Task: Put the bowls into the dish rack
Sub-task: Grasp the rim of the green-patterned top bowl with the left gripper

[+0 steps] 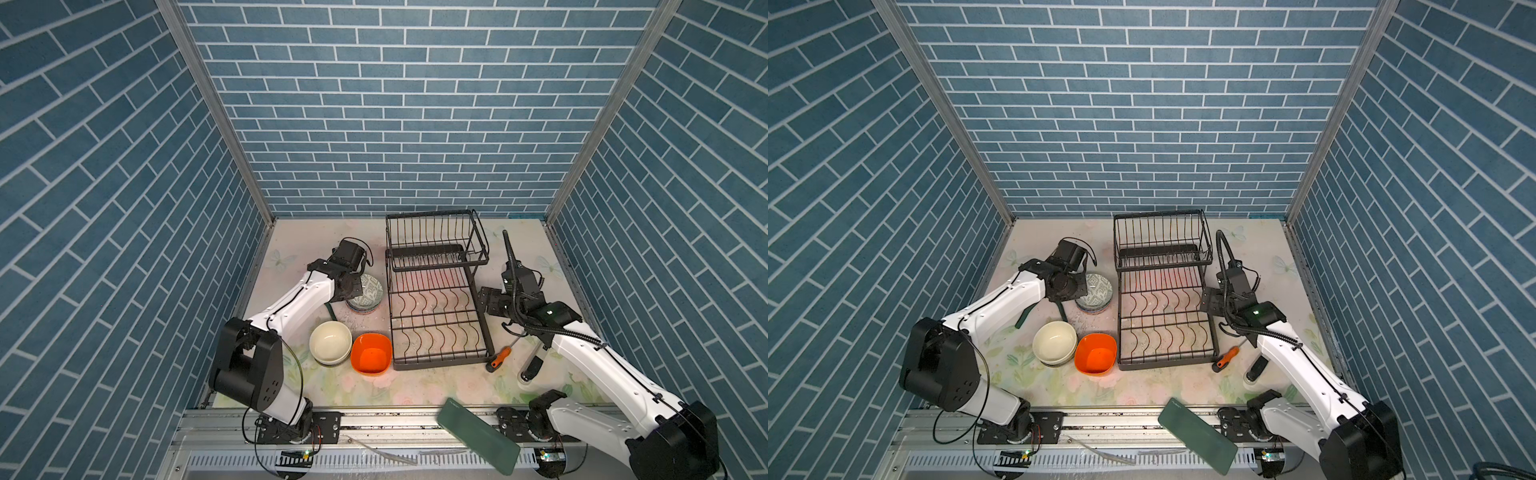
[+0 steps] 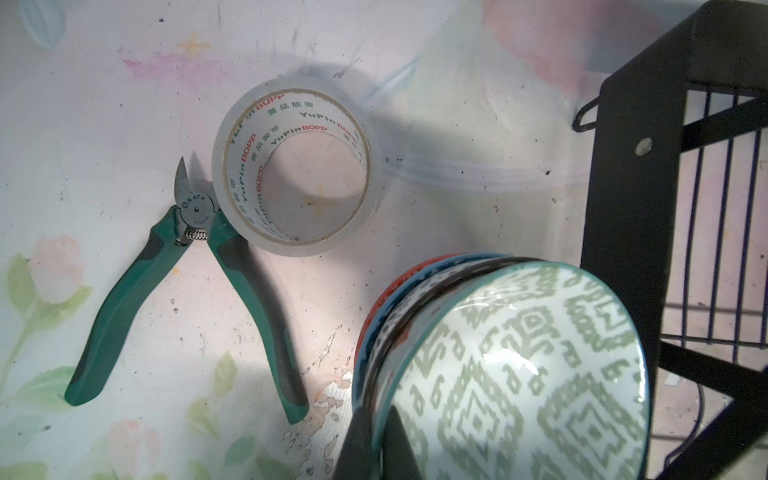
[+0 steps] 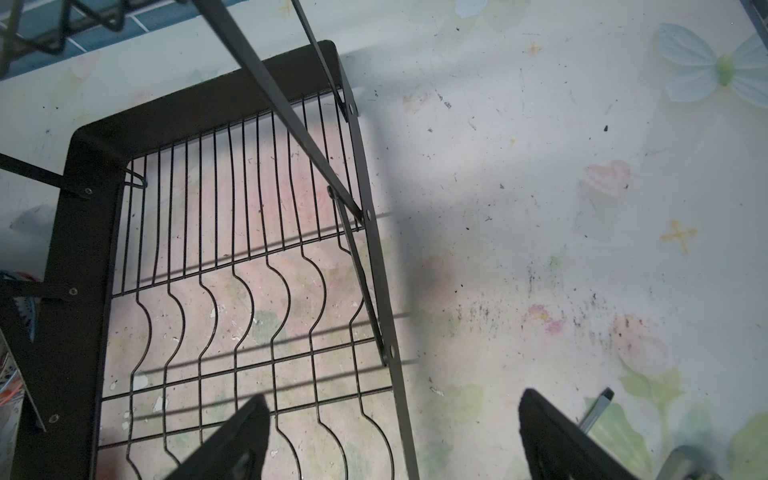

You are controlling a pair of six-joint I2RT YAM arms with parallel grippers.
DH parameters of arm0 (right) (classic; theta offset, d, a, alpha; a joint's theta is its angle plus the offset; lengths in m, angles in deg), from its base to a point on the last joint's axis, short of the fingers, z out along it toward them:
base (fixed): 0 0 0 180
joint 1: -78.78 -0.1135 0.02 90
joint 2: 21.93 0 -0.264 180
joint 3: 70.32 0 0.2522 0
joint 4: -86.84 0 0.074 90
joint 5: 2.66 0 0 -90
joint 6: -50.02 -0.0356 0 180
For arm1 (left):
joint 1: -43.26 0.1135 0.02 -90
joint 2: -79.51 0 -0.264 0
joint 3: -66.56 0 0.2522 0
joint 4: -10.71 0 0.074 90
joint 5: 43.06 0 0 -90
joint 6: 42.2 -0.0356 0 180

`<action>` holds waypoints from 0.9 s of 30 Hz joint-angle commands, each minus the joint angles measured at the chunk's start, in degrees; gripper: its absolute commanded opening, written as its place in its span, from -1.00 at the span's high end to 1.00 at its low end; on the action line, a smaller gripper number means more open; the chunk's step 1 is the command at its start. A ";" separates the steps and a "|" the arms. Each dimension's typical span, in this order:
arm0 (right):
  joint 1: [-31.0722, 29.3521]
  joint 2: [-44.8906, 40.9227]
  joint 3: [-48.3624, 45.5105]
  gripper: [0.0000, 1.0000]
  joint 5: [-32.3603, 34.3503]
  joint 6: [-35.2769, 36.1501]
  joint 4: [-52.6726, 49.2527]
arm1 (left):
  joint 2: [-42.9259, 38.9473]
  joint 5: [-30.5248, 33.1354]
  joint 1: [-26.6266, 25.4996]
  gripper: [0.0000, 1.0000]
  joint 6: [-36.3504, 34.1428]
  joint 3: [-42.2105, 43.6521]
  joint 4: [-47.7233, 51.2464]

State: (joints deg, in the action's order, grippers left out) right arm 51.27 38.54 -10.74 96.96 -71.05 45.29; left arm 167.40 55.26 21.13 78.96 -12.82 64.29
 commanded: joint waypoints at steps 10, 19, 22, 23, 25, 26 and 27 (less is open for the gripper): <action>-0.37 0.67 -1.18 -0.87 -0.79 0.56 1.10 | -4.38 -3.23 0.57 1.00 -1.45 1.56 -2.13; -0.35 -0.39 -0.82 -0.87 -5.63 1.71 1.42 | -9.47 -8.27 0.52 1.00 -2.83 2.33 -4.89; -0.40 -0.90 -0.74 -0.87 -8.72 1.87 2.20 | -11.23 -11.04 0.52 1.00 -4.29 2.43 -4.92; -0.38 -0.96 -0.74 -0.87 -10.20 2.10 2.60 | -11.55 -11.95 0.51 1.00 -4.84 2.44 -4.39; -0.36 -1.11 -0.82 -0.87 -14.15 2.33 3.72 | -12.91 -13.77 0.56 1.00 -5.37 2.90 -3.31; -0.35 -1.10 -0.99 -0.87 -16.44 2.33 4.25 | -13.57 -14.93 0.51 1.00 -5.49 3.40 -3.04; -0.37 -1.10 -1.20 -0.87 -18.13 2.24 4.82 | -14.35 -15.71 0.47 1.00 -5.47 4.04 -2.91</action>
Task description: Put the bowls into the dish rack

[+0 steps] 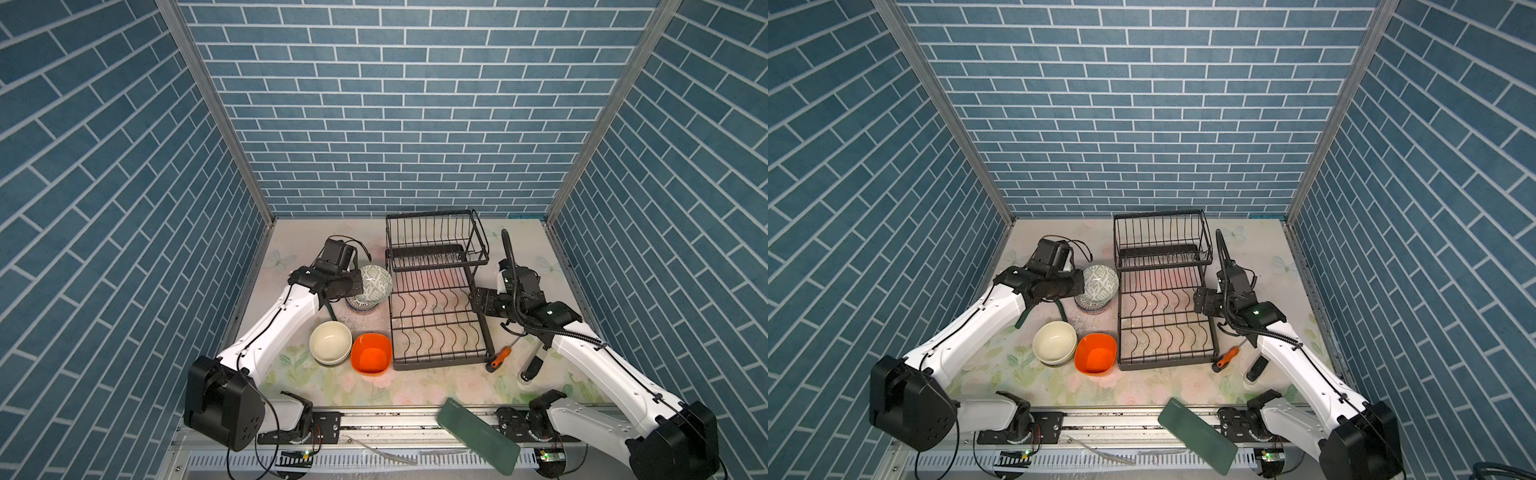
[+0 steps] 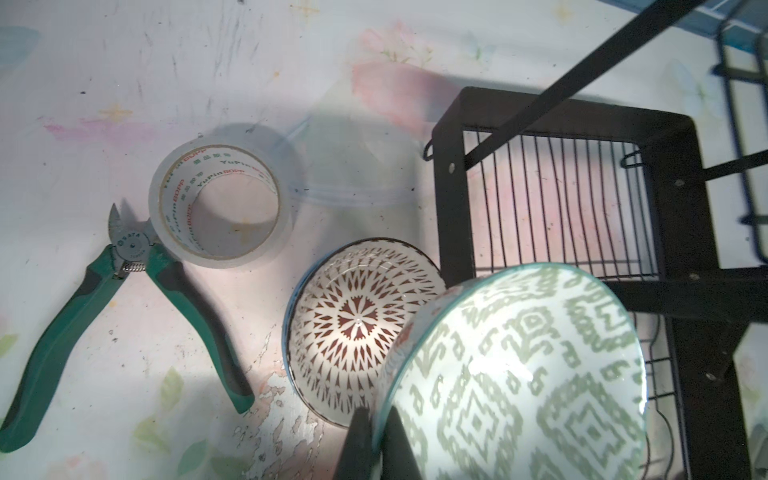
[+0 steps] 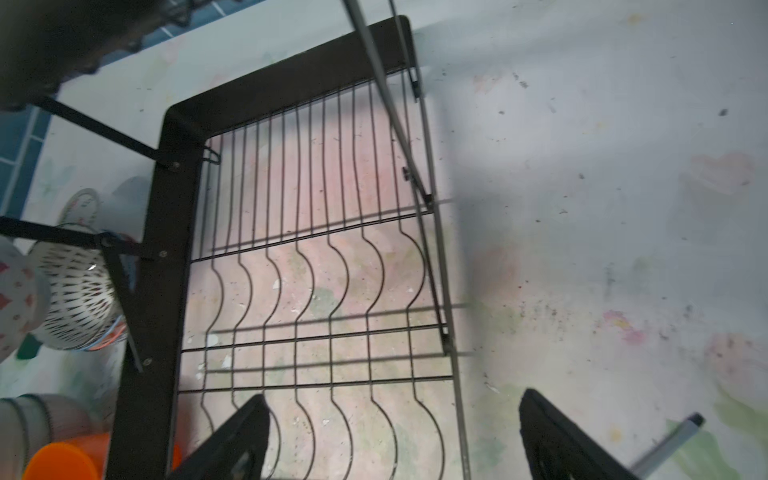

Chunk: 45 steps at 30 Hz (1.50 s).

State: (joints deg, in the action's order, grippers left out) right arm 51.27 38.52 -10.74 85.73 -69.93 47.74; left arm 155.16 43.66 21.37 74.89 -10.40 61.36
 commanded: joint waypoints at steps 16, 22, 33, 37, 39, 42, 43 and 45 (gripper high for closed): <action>-0.35 -4.20 -11.29 -0.88 -27.20 -8.02 21.19 | -10.49 -10.67 -10.22 1.00 6.40 11.84 -5.67; -0.35 -5.51 -14.80 -0.88 -30.48 -10.57 25.71 | -8.96 -11.12 -13.39 1.00 12.18 15.19 -15.51; -0.36 -5.54 -19.14 -0.89 -36.68 -17.34 36.60 | -5.34 -13.57 -17.62 1.00 20.76 18.48 -31.70; -0.35 -5.78 -19.91 -0.90 -37.56 -18.85 39.21 | -4.71 -14.26 -19.22 1.00 22.67 18.20 -33.92; -0.35 -5.61 -20.07 -0.91 -37.94 -19.17 39.62 | -4.39 -14.72 -19.83 1.00 23.41 18.11 -34.79; -0.40 -5.59 -20.32 -0.93 -38.49 -19.77 40.59 | -3.77 -15.14 -20.64 1.00 24.43 18.20 -36.52; -0.36 -5.51 -20.44 -0.94 -38.61 -20.04 41.01 | -3.54 -15.32 -20.89 1.00 24.77 18.28 -37.08; -0.40 -5.36 -20.38 -0.94 -39.12 -20.61 41.74 | -3.09 -15.39 -21.15 1.00 25.31 18.44 -38.20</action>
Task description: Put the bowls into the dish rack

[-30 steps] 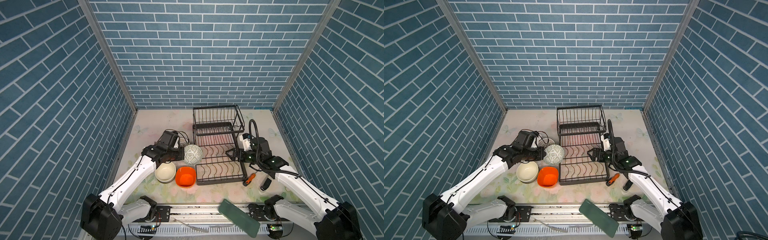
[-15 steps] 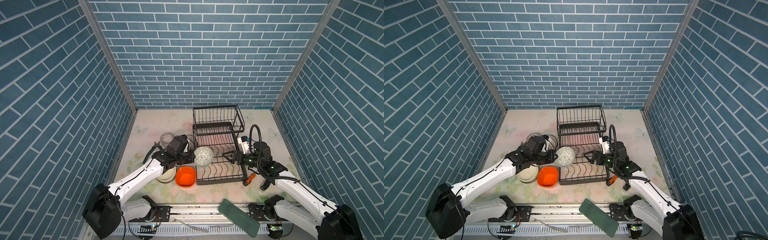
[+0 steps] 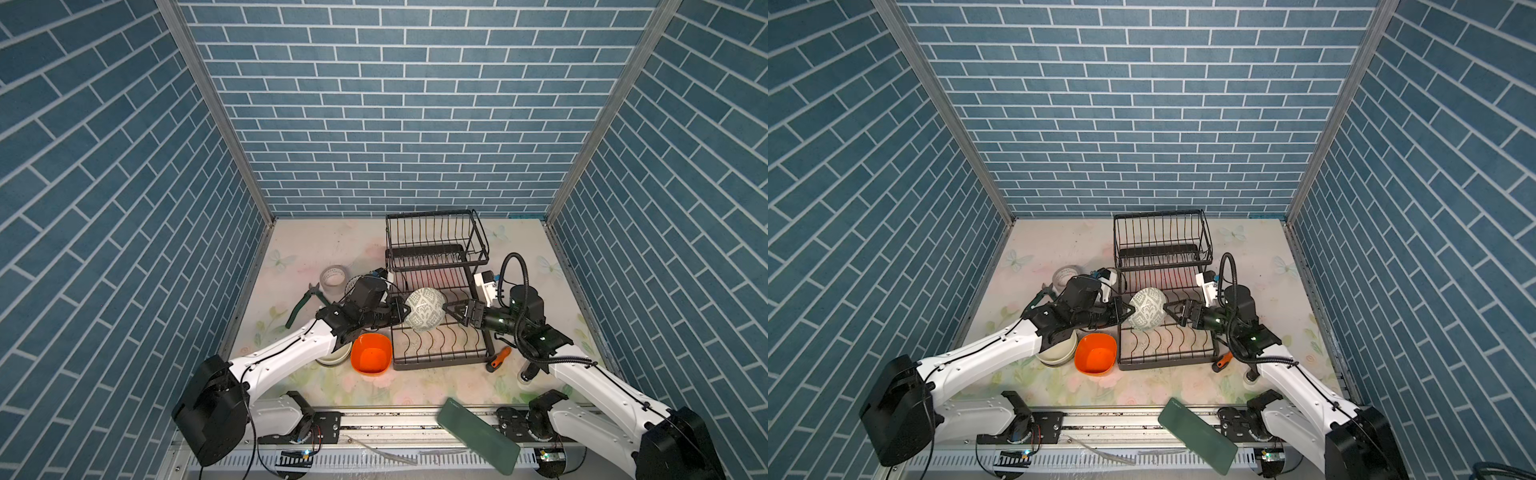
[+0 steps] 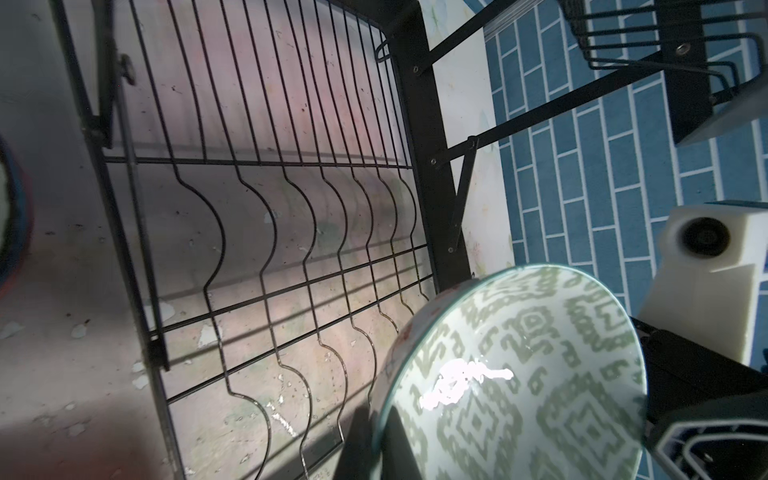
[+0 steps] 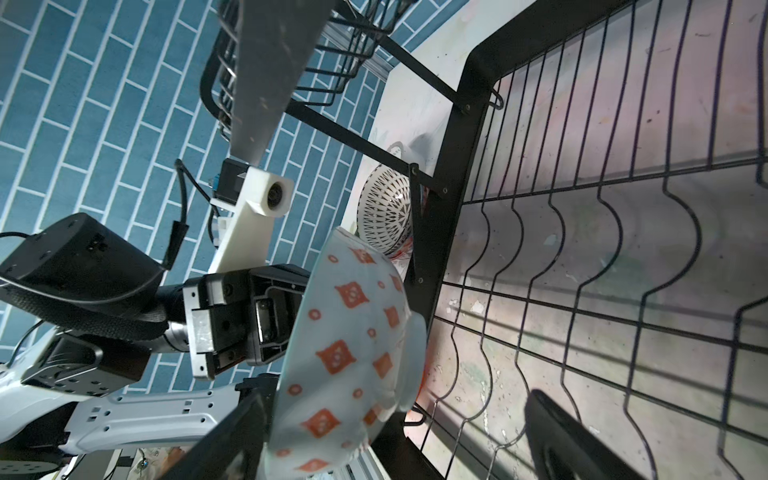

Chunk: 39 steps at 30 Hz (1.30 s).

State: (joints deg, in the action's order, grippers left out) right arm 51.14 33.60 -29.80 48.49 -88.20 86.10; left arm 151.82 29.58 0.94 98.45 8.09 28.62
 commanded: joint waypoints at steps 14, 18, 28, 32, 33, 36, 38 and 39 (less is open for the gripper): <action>-1.74 3.14 -0.36 -0.96 -4.02 -4.33 6.45 | 3.36 -2.70 -2.05 1.00 3.72 -0.45 -12.41; -2.13 4.05 -0.31 -0.92 -4.36 -4.98 7.64 | 3.27 -2.14 -2.06 1.00 3.65 0.04 -13.29; -2.77 6.08 -0.57 -0.82 -5.29 -7.31 11.74 | 4.32 -2.32 -2.15 1.00 3.93 0.85 -17.45; -2.99 6.51 -0.64 -0.79 -5.45 -7.75 12.89 | 5.05 -2.46 -2.16 1.00 3.93 0.85 -18.01; -3.03 6.54 -0.57 -0.76 -5.46 -7.85 13.06 | 5.20 -2.44 -2.15 1.00 3.93 0.84 -18.18; -3.17 6.94 -0.36 -0.61 -5.71 -7.86 13.26 | 5.67 -2.32 -2.15 1.00 3.92 0.66 -18.35; -3.19 7.13 -0.48 -0.52 -5.95 -7.72 13.47 | 6.10 -2.62 -2.15 1.00 3.60 0.13 -17.84; -3.30 7.22 -0.57 -0.49 -5.85 -7.66 13.53 | 6.37 -2.76 -2.15 1.00 3.31 -0.23 -17.39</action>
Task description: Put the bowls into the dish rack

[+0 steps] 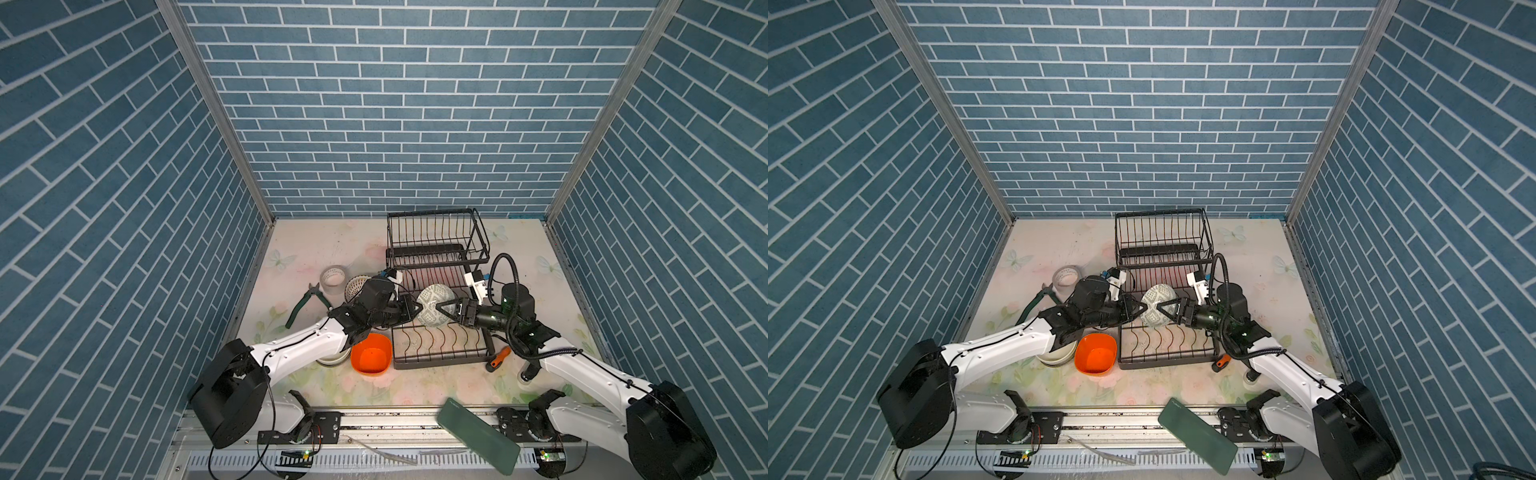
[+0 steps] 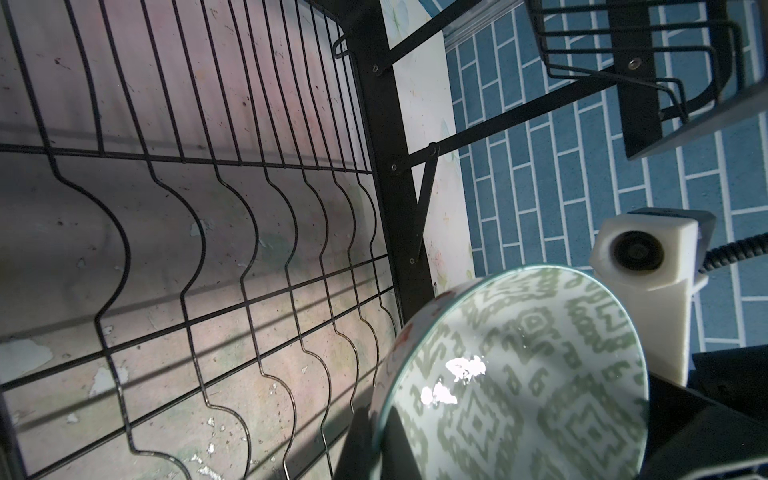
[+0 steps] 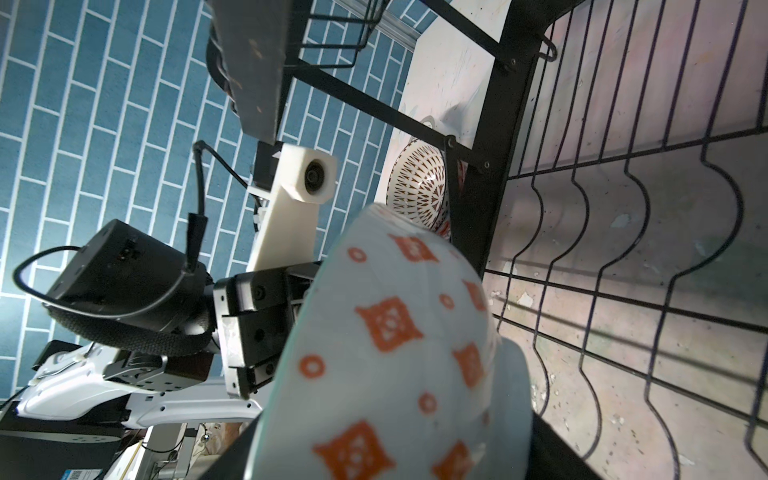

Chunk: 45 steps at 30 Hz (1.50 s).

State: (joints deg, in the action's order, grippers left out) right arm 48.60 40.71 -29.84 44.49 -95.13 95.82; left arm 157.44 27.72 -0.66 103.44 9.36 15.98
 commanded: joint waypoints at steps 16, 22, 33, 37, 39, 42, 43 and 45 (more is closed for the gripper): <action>-0.76 -1.02 -0.40 0.15 0.06 1.88 -0.60 | 0.94 0.16 -0.55 0.70 -3.01 -1.16 -2.11; -0.71 -2.17 0.89 0.23 2.68 4.90 -6.02 | -0.15 1.64 -0.57 0.28 -4.43 -0.62 0.52; -0.85 -3.02 5.85 0.37 15.01 18.28 -25.34 | -5.34 5.26 -0.55 -0.44 -7.45 0.22 7.12; -1.15 -3.10 7.53 0.37 18.31 21.98 -28.71 | -7.77 7.22 -0.55 -0.58 -8.71 0.40 9.71; -1.43 -2.96 8.71 0.37 20.45 23.94 -30.73 | -8.99 8.36 -0.55 -0.63 -9.44 0.41 11.32; -2.14 -2.23 11.13 0.36 24.21 27.19 -34.24 | -11.36 10.49 -0.55 -0.74 -10.94 0.47 14.35; -2.51 -1.97 12.00 0.36 25.53 28.37 -35.35 | -12.41 11.57 -0.55 -0.77 -11.57 0.60 15.57; -3.23 -1.39 13.65 0.36 28.26 30.36 -37.38 | -14.43 13.93 -0.55 -0.81 -12.85 0.50 18.28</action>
State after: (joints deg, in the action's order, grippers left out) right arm 46.37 39.26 -20.57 67.31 -71.05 61.62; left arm 145.48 37.40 -0.92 93.56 9.47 29.03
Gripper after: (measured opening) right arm 0.640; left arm 0.904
